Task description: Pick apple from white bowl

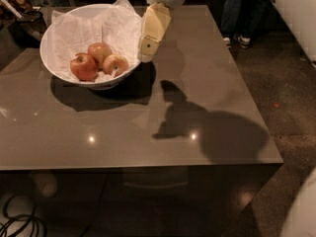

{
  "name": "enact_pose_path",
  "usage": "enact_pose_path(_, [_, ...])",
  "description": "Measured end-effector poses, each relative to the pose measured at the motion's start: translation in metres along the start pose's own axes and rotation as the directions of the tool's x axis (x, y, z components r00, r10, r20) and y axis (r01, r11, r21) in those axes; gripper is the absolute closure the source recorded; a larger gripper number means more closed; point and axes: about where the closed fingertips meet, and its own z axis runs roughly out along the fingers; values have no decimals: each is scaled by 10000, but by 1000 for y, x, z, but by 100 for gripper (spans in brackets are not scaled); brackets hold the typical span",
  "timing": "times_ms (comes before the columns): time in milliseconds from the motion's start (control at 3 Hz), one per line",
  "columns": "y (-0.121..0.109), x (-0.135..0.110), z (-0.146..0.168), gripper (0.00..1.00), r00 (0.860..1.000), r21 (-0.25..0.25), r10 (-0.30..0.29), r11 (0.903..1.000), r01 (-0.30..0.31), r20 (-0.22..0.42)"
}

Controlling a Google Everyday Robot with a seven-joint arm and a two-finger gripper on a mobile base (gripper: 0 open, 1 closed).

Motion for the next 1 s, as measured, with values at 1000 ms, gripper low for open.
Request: enact_pose_path(1000, [-28, -30, 30, 4, 9996, -630, 54, 9980, -37, 271])
